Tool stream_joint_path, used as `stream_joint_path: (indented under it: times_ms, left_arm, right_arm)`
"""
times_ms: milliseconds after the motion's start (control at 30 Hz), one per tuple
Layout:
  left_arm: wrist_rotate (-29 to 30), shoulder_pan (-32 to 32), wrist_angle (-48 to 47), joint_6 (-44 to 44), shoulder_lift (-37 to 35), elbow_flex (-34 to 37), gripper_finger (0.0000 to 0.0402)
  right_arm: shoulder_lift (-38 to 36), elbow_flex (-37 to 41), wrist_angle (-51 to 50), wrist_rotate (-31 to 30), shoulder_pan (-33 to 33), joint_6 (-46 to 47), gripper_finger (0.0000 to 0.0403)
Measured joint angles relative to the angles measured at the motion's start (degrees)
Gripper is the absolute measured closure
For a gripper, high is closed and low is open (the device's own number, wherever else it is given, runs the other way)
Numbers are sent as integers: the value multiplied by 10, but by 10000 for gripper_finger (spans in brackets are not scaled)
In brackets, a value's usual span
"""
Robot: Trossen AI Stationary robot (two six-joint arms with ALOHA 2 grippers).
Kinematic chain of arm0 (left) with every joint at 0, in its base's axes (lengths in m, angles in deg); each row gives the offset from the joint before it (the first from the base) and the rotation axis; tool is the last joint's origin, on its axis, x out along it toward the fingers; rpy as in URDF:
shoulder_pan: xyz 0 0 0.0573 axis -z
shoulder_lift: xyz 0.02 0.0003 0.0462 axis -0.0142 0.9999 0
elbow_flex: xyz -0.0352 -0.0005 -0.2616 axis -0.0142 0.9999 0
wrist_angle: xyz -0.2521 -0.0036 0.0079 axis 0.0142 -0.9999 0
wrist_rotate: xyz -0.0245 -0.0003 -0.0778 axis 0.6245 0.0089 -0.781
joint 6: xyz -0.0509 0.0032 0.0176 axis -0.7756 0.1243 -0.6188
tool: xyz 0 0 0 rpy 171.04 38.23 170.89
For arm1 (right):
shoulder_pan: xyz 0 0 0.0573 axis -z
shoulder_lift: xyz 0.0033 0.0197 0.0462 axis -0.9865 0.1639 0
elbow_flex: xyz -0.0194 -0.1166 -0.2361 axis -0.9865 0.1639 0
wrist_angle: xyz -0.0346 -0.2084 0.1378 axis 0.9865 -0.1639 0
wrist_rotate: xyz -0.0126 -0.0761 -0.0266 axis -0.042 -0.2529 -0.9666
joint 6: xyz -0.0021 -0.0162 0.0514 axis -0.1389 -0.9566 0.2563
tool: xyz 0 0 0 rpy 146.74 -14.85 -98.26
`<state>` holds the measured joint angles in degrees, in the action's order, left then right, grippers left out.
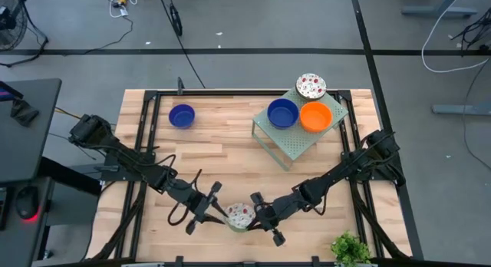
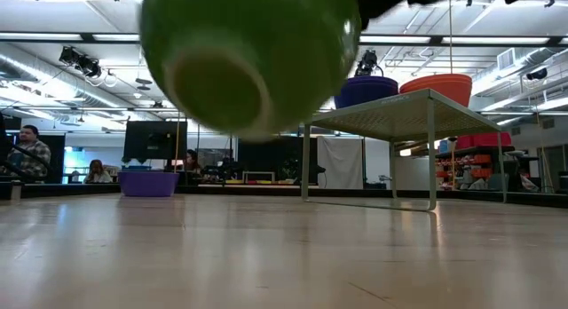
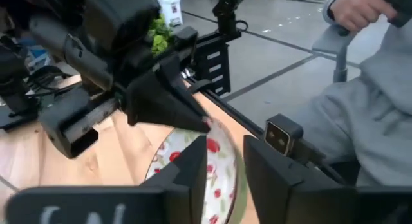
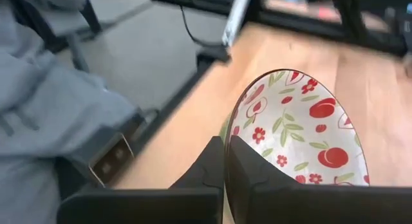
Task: Pick & Place Mini bowls
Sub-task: Stack the white patterned bowl on the white patterned bowl on the shelf
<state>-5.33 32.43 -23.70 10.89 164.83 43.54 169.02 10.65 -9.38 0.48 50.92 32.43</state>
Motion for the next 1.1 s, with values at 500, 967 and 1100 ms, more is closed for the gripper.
stream_joint_path:
  times_ms: [500,967,1100]
  left_arm:
    - [75,-21,-66,-94,0,1,250]
    - [104,-29,87,-120,91,1,279]
    - [104,-31,191,-117,161,1,280]
  right_arm:
    - [-74,-35,-277,-124,-113,130,401]
    - [-86,-339,-849,-424,-189,211,400]
    - [-112,-376,-956,-474,-146,213,400]
